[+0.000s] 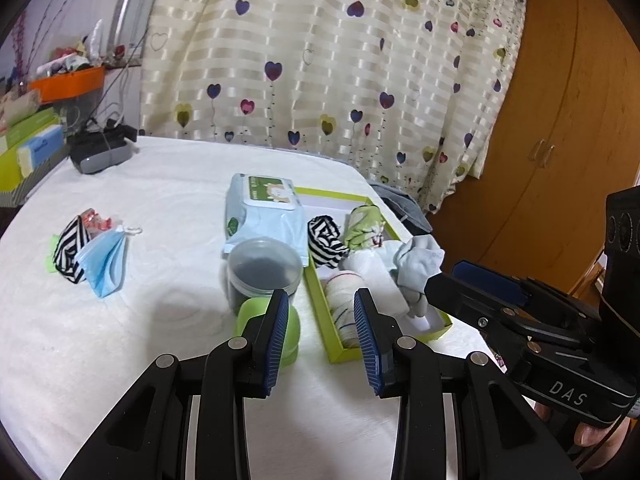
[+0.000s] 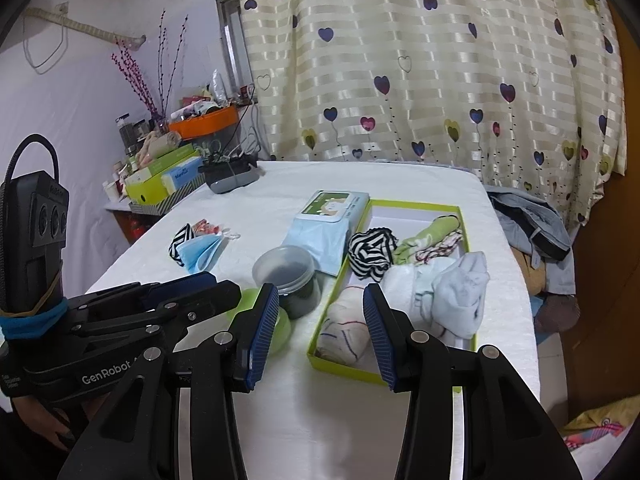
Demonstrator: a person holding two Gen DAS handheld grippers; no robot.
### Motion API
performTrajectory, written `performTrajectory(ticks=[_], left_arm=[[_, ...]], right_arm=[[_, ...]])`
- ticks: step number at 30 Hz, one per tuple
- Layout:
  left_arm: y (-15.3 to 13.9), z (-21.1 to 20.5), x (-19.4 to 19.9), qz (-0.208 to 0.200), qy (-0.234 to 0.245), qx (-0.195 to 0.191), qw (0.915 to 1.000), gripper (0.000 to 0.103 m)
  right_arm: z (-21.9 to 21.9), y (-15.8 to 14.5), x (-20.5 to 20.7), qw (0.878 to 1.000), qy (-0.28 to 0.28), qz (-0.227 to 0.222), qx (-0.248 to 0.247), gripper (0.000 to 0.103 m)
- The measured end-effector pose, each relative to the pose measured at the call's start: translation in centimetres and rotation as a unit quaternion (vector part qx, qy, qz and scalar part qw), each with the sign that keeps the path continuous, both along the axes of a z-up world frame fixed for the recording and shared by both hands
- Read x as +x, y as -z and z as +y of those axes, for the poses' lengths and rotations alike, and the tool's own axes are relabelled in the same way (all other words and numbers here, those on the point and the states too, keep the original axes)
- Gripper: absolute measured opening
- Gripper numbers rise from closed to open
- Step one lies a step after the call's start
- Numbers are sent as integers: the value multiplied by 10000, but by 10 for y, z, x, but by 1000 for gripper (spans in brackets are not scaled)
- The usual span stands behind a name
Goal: Organize soft objects
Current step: 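Withdraw both tools from the box toward the striped sock and blue mask, then grasp the black-and-white striped sock with the left tool while the right tool grasps the blue mask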
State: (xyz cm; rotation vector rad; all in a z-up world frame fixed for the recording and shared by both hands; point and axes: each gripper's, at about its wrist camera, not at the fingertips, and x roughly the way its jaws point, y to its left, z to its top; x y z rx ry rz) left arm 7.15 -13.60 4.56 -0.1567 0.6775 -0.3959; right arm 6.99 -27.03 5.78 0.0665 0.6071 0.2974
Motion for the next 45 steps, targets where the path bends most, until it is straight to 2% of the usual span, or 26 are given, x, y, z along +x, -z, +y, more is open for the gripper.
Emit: performTrajectory(ticks=[19, 45], left_arm=[[8, 32, 3, 103, -345, -47, 9993, 33], [35, 117, 9, 363, -1055, -283, 9934, 33]], right_arm=[[30, 3, 8, 9995, -304, 85, -96, 45], [111, 15, 36, 9945, -915, 336, -387, 45]])
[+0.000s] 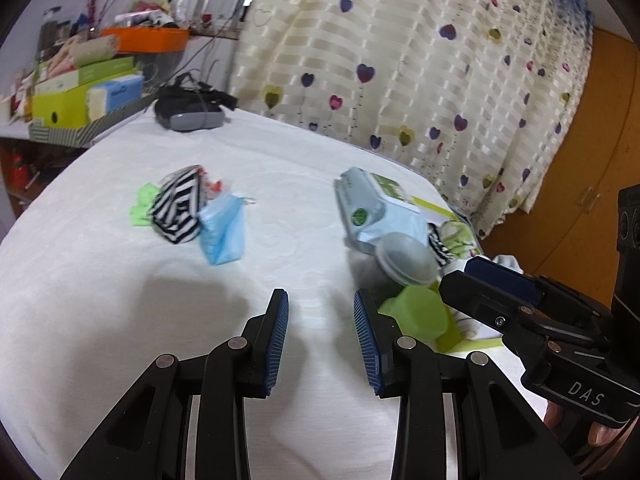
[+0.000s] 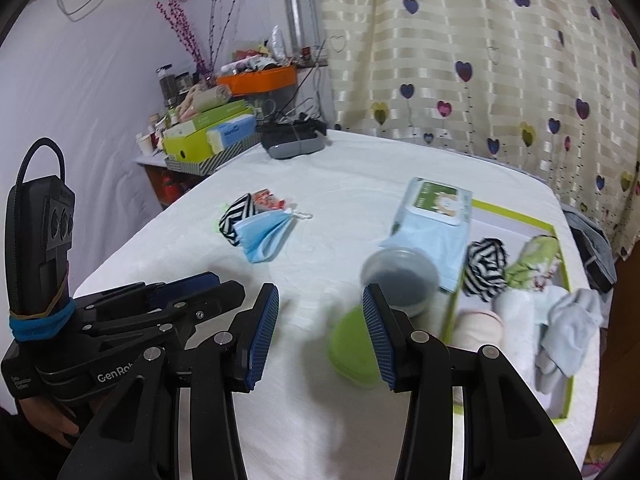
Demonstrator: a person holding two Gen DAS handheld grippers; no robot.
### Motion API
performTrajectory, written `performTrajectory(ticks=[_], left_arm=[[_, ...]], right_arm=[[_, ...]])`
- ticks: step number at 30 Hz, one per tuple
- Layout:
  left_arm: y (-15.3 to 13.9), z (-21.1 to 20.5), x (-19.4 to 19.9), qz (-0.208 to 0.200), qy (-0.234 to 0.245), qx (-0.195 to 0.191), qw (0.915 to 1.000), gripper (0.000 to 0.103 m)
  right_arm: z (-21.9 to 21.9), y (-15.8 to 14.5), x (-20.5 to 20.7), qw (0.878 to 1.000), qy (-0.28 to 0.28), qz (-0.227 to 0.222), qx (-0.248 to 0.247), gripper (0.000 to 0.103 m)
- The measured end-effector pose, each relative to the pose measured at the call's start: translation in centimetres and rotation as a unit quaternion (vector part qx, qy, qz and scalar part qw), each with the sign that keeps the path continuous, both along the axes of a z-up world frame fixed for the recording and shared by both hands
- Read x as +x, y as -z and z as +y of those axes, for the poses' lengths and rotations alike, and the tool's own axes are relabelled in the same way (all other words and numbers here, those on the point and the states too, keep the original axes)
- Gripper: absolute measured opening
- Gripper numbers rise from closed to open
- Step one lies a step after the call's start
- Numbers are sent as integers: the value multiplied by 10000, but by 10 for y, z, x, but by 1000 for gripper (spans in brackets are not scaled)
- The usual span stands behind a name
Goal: Organize soft objects
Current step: 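Grasp the black-and-white striped sock with the left tool while the right tool grasps the blue mask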
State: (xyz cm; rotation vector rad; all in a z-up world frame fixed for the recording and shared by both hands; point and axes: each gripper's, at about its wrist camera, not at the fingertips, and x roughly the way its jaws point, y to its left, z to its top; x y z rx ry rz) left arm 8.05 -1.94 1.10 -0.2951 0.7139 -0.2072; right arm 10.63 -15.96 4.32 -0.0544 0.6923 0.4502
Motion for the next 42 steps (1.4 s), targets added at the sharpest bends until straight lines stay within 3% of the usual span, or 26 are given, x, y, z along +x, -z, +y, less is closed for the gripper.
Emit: performTrajectory(ticks=[24, 33, 40, 42], left_arm=[[22, 72, 8, 223, -741, -94, 9970, 33], [22, 104, 2, 166, -1049, -166, 9942, 34], [26, 125, 5, 202, -1190, -237, 9924, 34], [26, 129, 6, 208, -1244, -247, 9917, 34]], right_arm=[[73, 19, 44, 9976, -569, 387, -96, 45], [99, 31, 81, 9956, -360, 814, 308, 45], [119, 55, 120, 9927, -122, 1154, 329, 46], [122, 62, 129, 9909, -79, 1280, 404, 57]])
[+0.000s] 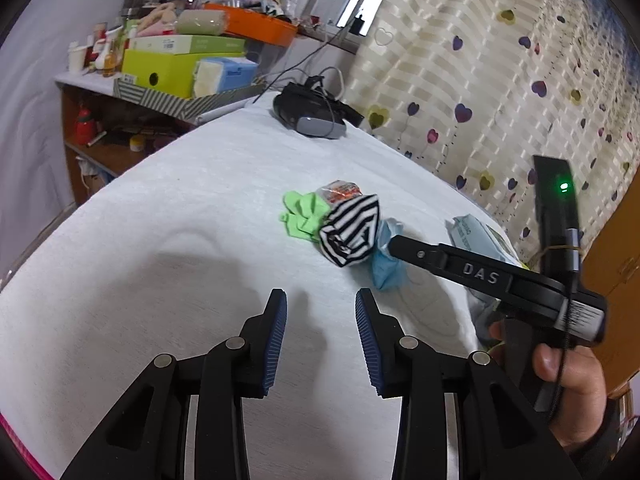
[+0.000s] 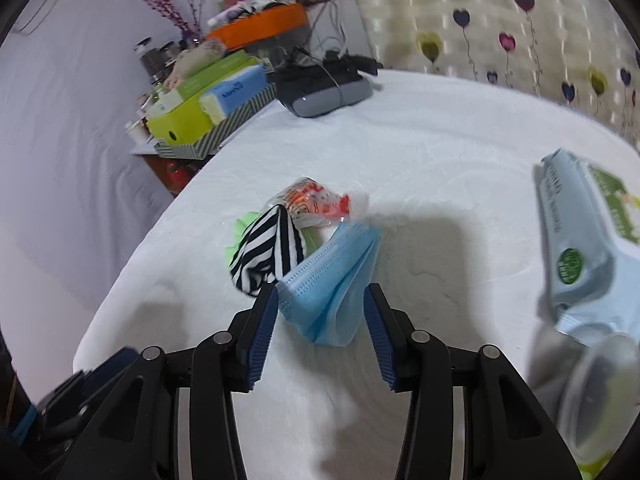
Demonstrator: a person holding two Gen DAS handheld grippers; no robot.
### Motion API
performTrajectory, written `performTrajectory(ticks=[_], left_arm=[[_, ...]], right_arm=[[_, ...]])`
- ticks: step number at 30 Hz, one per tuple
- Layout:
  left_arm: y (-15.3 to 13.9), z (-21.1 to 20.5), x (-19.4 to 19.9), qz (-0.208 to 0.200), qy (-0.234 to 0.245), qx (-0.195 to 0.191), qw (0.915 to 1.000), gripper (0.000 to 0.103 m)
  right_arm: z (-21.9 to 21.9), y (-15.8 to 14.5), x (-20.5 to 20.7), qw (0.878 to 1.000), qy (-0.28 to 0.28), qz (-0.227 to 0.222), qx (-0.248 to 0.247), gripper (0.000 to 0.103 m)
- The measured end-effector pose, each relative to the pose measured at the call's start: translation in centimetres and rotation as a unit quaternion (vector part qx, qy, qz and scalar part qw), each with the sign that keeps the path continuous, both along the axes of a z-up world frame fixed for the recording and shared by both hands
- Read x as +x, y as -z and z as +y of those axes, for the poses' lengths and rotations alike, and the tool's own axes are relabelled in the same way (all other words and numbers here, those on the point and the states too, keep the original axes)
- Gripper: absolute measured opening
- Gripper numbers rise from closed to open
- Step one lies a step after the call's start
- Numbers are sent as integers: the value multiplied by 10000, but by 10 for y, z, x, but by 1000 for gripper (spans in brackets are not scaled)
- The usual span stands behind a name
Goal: Organize soft objects
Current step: 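Grasp the black-and-white striped sock with the left tool while the right tool grasps the blue mask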
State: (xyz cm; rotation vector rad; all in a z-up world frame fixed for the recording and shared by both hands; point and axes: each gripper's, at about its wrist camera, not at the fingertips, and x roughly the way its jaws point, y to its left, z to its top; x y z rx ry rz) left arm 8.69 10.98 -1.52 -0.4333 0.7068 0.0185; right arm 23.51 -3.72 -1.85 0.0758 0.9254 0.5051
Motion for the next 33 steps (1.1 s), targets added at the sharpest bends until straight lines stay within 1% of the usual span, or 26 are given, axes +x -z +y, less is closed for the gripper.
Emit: performTrajectory(ticks=[1, 3, 5, 7, 8, 9, 11, 12, 13, 17, 20, 24, 25, 28, 30, 33], left_arm=[[0, 1, 1, 3, -14, 0, 10000, 35], [1, 3, 2, 14, -41, -14, 10000, 35], [2, 4, 4, 22, -56, -38, 10000, 35], [3, 4, 7, 39, -40, -64, 10000, 35], [4, 3, 9, 58, -26, -78, 9999, 35], [4, 2, 9, 64, -16, -82, 9999, 35], [3, 1, 10, 59, -9, -64, 10000, 35], [3, 1, 11, 53, -6, -52, 10000, 36], [3, -1, 11, 47, 0, -41, 10000, 36], [0, -11, 17, 42, 101, -1, 9999, 36], [-3, -20, 23, 14, 214, 68, 9997, 37], [-8, -29, 38, -53, 351, 191, 9992, 45], [-7, -31, 43, -36, 377, 223, 9990, 46], [-2, -39, 65, 87, 478, 286, 9984, 48], [5, -42, 81, 283, 437, 392, 9979, 48], [12, -43, 99, 443, 376, 365, 9976, 48]], right_arm=[[2, 3, 2, 10000, 2, 38, 1, 59], [5, 10, 7, 9998, 18, 173, -41, 59], [6, 19, 11, 9993, 52, 366, 17, 59], [6, 22, 12, 9994, 58, 352, 49, 57], [6, 23, 13, 9995, 65, 318, 57, 47], [4, 24, 13, 9994, 72, 332, 91, 42], [2, 21, 10, 9996, 73, 250, 89, 36], [2, 17, 7, 9998, 94, 156, 31, 34], [0, 12, 2, 9999, 99, 18, -13, 34], [-11, -3, -13, 9997, 60, -216, -14, 34], [-22, -12, -23, 9996, 14, -267, 64, 34], [-37, -24, -37, 9991, 15, -416, 106, 34], [-39, -26, -38, 9990, 20, -432, 124, 34], [-49, -34, -43, 9984, 53, -529, 173, 34], [-56, -38, -44, 9980, 105, -580, 230, 34], [-64, -41, -44, 9976, 147, -615, 270, 34]])
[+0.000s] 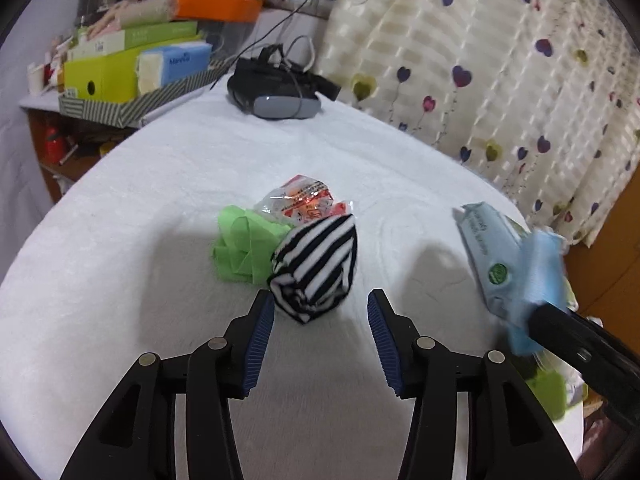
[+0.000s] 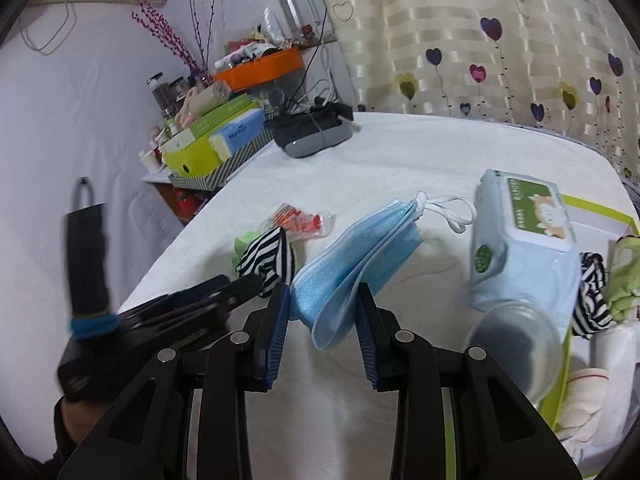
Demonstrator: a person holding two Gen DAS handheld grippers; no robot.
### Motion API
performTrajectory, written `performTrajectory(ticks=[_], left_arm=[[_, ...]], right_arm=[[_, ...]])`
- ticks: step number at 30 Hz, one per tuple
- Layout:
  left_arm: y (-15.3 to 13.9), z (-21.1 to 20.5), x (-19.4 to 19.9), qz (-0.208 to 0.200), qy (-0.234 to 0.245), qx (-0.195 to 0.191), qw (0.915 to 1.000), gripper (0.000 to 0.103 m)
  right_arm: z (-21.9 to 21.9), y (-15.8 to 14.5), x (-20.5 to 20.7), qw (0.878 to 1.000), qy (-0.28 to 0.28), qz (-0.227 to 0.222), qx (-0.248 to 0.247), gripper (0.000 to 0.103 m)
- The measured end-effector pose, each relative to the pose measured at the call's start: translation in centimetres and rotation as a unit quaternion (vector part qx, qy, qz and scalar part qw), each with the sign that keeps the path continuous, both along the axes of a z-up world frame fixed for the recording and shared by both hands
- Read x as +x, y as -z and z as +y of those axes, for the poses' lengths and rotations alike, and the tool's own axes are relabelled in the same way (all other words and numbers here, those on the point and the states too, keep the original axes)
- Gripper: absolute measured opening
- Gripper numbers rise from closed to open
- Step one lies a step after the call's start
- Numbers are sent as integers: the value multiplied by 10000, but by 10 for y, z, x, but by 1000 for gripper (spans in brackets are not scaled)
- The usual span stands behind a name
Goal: Organize soft objects
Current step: 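Grasp the black-and-white striped sock with the left tool while the right tool grasps the blue mask, then carry the striped sock and blue mask over the lime-green box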
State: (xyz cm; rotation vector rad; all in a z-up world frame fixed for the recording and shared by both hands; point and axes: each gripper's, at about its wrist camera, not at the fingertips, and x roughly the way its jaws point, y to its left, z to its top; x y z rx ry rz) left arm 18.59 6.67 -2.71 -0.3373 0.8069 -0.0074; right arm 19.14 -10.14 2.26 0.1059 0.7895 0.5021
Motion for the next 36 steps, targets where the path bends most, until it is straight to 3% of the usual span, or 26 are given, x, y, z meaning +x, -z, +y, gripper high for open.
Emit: performTrajectory(ticks=[6, 10, 13, 22, 36], left_arm=[[3, -4, 15, -3, -89, 114, 9999, 46], [6, -6, 19, 41, -42, 150, 9999, 15], [5, -7, 15, 27, -14, 179, 9998, 9], [-19, -25, -31, -320, 210, 86, 9992, 7], [-49, -69, -108, -720, 617, 29, 9955, 7]], right_arm=[[-11, -3, 1, 9999, 48, -59, 87, 34], [-15, -2, 1, 9999, 55, -58, 100, 34], [-18, -3, -2, 9999, 73, -79, 125, 34], [-32, -17, -31, 9993, 120, -298, 170, 34], [-95, -28, -105, 9964, 575, -604, 139, 34]])
